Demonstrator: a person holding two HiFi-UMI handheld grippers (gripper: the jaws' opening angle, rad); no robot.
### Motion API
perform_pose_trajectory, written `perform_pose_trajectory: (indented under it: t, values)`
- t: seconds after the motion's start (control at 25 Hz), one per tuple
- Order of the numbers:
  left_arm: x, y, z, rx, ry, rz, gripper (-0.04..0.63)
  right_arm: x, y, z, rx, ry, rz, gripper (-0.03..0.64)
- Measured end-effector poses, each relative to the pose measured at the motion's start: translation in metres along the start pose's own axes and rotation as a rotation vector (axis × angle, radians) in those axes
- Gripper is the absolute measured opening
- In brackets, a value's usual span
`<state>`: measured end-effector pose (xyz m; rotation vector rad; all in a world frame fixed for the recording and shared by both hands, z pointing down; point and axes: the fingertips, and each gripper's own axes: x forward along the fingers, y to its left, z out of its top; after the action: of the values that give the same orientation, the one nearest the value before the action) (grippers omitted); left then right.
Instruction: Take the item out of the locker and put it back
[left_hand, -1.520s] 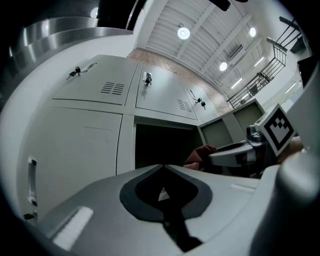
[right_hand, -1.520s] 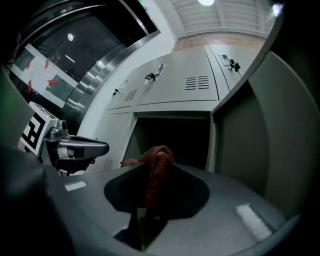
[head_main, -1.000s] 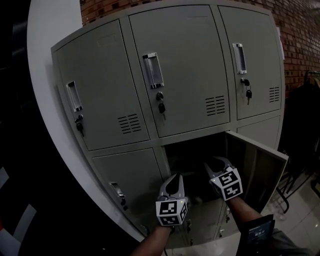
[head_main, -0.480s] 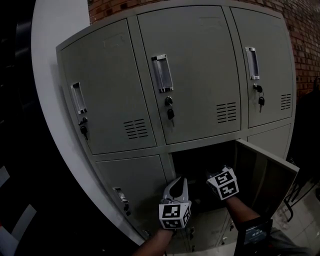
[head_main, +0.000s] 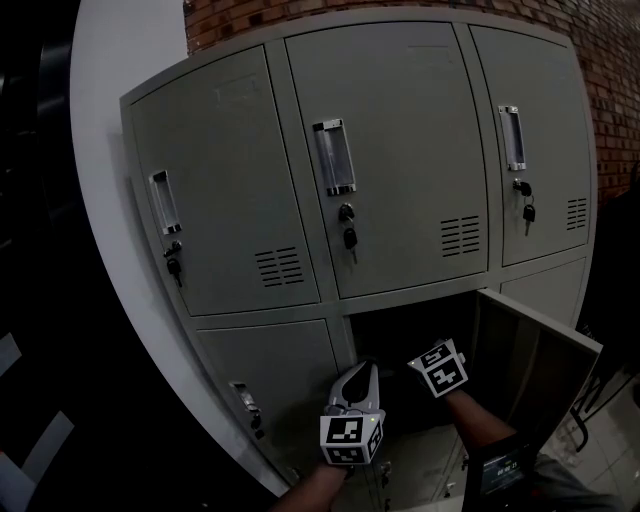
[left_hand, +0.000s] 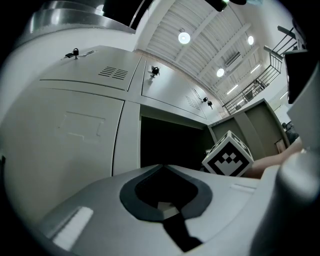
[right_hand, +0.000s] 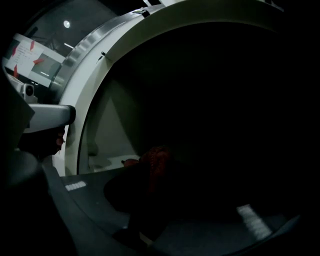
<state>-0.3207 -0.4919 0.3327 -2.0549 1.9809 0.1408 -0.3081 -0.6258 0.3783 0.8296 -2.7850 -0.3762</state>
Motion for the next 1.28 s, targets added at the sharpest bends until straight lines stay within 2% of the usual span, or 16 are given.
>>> perform_pose_trajectory:
  t: [0.16, 0.36, 0.56, 0.72, 1.0, 1.08, 1.28]
  values:
    - [-0.005, -0.001, 0.000, 0.005, -0.002, -0.005, -0.003, 0.008, 0.007, -0.008, -0.075, 0.074, 0.014, 0.095]
    - [-0.012, 0.000, 0.001, 0.004, -0.001, -0.002, -0.003, 0.014, 0.019, -0.019, -0.225, 0.159, 0.020, 0.092]
    - [-0.022, 0.001, 0.007, 0.006, -0.010, 0.003, -0.003, 0.015, 0.023, -0.020, -0.234, 0.159, 0.019, 0.130]
    - [-0.030, 0.006, 0.009, 0.002, -0.009, 0.015, -0.003, 0.007, 0.024, -0.011, -0.165, 0.090, 0.008, 0.225]
    - [-0.035, 0.008, 0.011, -0.012, -0.017, 0.016, -0.003, -0.024, 0.019, 0.019, -0.053, -0.122, -0.051, 0.229]
    - [-0.036, 0.006, 0.010, -0.024, -0.016, 0.011, -0.003, -0.041, 0.018, 0.032, -0.003, -0.200, -0.055, 0.213]
    - [-0.036, 0.001, 0.007, -0.057, -0.014, -0.004, -0.003, -0.087, 0.019, 0.049, 0.102, -0.322, -0.039, 0.097]
